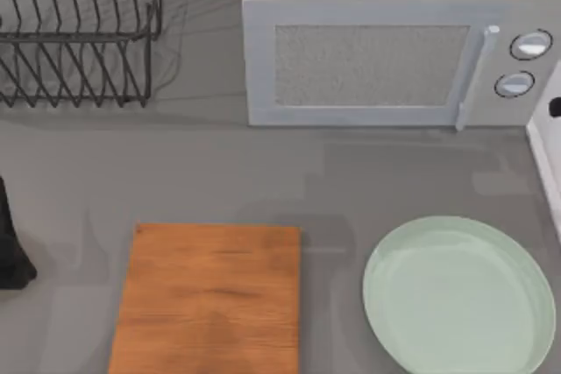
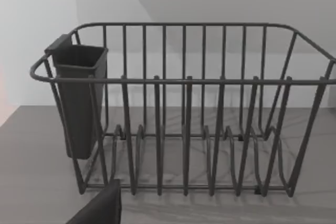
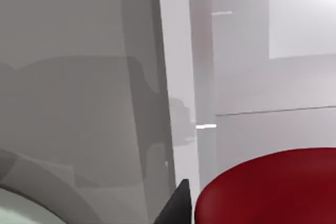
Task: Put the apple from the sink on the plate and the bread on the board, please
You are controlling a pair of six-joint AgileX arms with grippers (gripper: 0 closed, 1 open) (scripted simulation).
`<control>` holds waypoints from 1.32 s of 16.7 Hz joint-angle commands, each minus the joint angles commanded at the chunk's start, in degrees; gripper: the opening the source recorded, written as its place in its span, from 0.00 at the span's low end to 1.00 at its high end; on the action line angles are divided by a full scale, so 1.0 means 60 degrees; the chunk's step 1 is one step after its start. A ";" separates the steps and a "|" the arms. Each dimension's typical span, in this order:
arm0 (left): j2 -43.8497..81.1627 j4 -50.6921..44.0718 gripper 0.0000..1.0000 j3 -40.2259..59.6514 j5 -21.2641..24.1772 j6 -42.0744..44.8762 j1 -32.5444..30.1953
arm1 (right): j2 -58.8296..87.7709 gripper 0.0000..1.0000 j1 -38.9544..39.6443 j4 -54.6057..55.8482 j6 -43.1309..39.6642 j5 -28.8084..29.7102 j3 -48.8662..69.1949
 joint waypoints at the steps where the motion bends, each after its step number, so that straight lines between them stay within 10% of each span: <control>1: 0.0000 0.0000 1.00 0.0000 0.0000 0.0000 0.0000 | -0.0266 0.00 0.0417 -0.0140 0.0437 0.0013 -0.0242; 13: 0.0000 0.0000 1.00 0.0000 0.0000 0.0000 0.0000 | -0.2548 0.00 0.5217 -0.0792 0.4563 -0.0055 -0.1864; 20: 0.0000 0.0000 1.00 0.0000 0.0000 0.0000 0.0000 | -0.2687 0.00 0.5608 -0.0786 0.4842 -0.0074 -0.1922; 22: 0.0000 0.0000 1.00 0.0000 0.0000 0.0000 0.0000 | -0.2687 0.15 0.5608 -0.0786 0.4842 -0.0074 -0.1922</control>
